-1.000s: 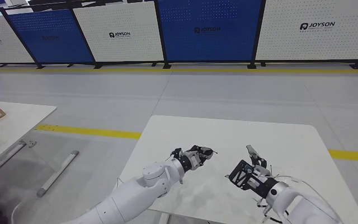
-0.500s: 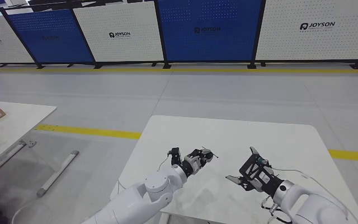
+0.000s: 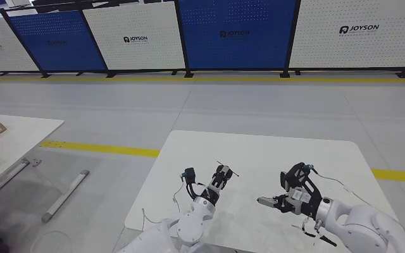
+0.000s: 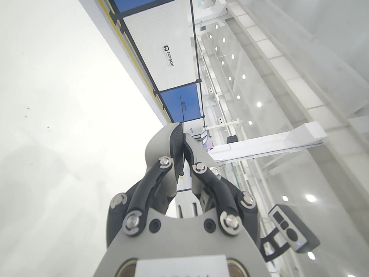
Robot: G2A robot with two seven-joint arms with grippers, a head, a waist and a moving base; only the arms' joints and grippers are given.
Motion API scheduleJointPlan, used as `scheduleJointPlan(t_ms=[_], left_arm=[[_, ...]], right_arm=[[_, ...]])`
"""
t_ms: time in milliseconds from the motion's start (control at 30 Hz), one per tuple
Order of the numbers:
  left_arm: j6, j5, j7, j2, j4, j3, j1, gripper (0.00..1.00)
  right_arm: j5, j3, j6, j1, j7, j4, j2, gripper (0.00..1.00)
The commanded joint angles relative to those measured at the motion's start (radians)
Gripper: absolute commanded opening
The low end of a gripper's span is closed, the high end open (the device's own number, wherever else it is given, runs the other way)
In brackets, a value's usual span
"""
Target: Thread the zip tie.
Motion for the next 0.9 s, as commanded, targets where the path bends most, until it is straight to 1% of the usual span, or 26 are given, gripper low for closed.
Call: scheduleJointPlan(t_ms=[0,33,300,333,367,467,500,533,567,600,700,767,833,867], left_arm=[[0.011,0.01,-0.012,-0.01,-0.006,0.016,0.008,0.0],[0.012,0.001,-0.02,-0.011,-0.007,0.015,0.007,0.0],[0.012,0.001,-0.02,-0.011,-0.007,0.015,0.007,0.0],[0.011,0.001,-0.019,-0.012,-0.006,0.013,0.008,0.0],[0.004,0.001,-0.001,-0.013,-0.006,0.004,0.013,0.0],[-0.017,-0.018,0.005,-0.02,-0.015,-0.011,0.033,0.0],[-0.026,-0.037,-0.024,-0.022,-0.026,-0.011,0.045,0.0],[-0.033,-0.058,-0.07,-0.021,-0.034,-0.013,0.051,0.0],[-0.048,-0.059,-0.071,-0.019,-0.036,-0.029,0.058,0.0],[-0.058,-0.04,-0.058,-0.018,-0.047,-0.038,0.074,0.0],[-0.079,-0.009,-0.041,-0.015,-0.086,-0.059,0.112,0.0],[-0.078,0.015,-0.033,-0.013,-0.115,-0.071,0.137,0.0],[-0.071,0.03,-0.031,-0.013,-0.133,-0.083,0.152,0.0],[-0.071,0.03,-0.031,-0.013,-0.133,-0.083,0.152,0.0]], right_arm=[[-0.02,0.001,0.0,-0.002,-0.009,-0.001,0.0,1.0],[-0.02,0.001,0.0,-0.002,-0.009,-0.001,0.0,1.0],[-0.014,-0.001,0.0,-0.004,-0.013,-0.003,0.0,1.0],[0.017,-0.01,0.0,-0.01,-0.015,-0.009,-0.002,1.0],[0.058,-0.017,0.0,-0.007,-0.009,-0.013,-0.004,1.0],[0.207,-0.031,0.0,0.019,0.017,0.025,-0.006,1.0],[0.245,-0.039,0.0,0.033,0.029,0.056,-0.007,1.0],[0.272,-0.048,0.0,0.043,0.036,0.079,-0.01,1.0],[0.308,-0.06,0.0,0.054,0.046,0.098,-0.013,1.0],[0.344,-0.073,0.0,0.073,0.058,0.125,-0.018,1.0],[0.404,-0.112,0.0,0.116,0.075,0.185,-0.033,1.0],[0.441,-0.151,0.0,0.153,0.094,0.223,-0.048,1.0],[0.521,-0.19,0.0,0.195,0.129,0.273,-0.067,1.0],[0.521,-0.19,0.0,0.195,0.129,0.273,-0.067,1.0]])
